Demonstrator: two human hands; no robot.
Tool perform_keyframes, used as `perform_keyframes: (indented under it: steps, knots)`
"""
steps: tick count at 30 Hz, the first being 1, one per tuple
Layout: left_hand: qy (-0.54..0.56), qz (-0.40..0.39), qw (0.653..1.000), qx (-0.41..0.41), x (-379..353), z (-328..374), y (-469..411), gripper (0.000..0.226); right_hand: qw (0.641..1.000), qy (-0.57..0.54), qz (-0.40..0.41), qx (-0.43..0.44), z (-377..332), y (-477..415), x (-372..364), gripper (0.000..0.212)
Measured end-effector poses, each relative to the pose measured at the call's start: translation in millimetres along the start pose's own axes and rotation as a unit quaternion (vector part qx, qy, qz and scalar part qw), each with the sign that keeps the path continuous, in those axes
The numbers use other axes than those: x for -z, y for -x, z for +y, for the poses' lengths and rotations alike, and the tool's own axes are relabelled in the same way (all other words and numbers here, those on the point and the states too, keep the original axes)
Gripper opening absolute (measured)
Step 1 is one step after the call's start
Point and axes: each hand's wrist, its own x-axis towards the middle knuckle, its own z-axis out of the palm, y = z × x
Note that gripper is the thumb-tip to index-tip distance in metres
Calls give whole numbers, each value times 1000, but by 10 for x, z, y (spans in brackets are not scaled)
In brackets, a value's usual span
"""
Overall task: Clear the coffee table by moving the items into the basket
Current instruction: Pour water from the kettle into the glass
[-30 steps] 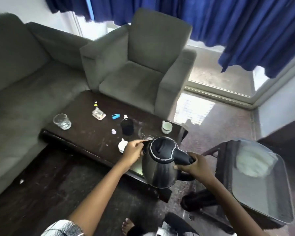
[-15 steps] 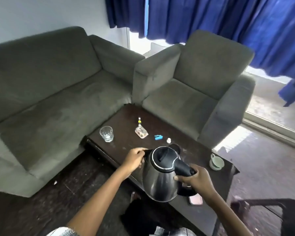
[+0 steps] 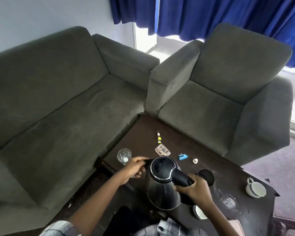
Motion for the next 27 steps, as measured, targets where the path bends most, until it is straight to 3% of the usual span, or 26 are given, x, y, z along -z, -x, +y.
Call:
perform_keyframes:
  steps: [6, 10, 13, 22, 27]
  knots:
    - [-120, -93, 988, -11, 703, 33, -466, 23, 996, 47, 33, -62, -387, -136, -441, 38]
    - [-223, -55, 971, -65, 1322, -57, -847, 22, 991, 55, 54, -106, -656, -167, -746, 38]
    - [-323, -33, 943, -75, 1660, -163, -1185, 34, 987, 83, 55, -129, -835, -223, -959, 33]
    - [-470, -132, 868, -94, 1811, -473, -1881, 85, 975, 101, 76, -183, -989, -457, -1444, 36]
    - [-511, -127, 845, -90, 1750, -731, -2019, 85, 969, 117, 88, -199, -955, -539, -1650, 39]
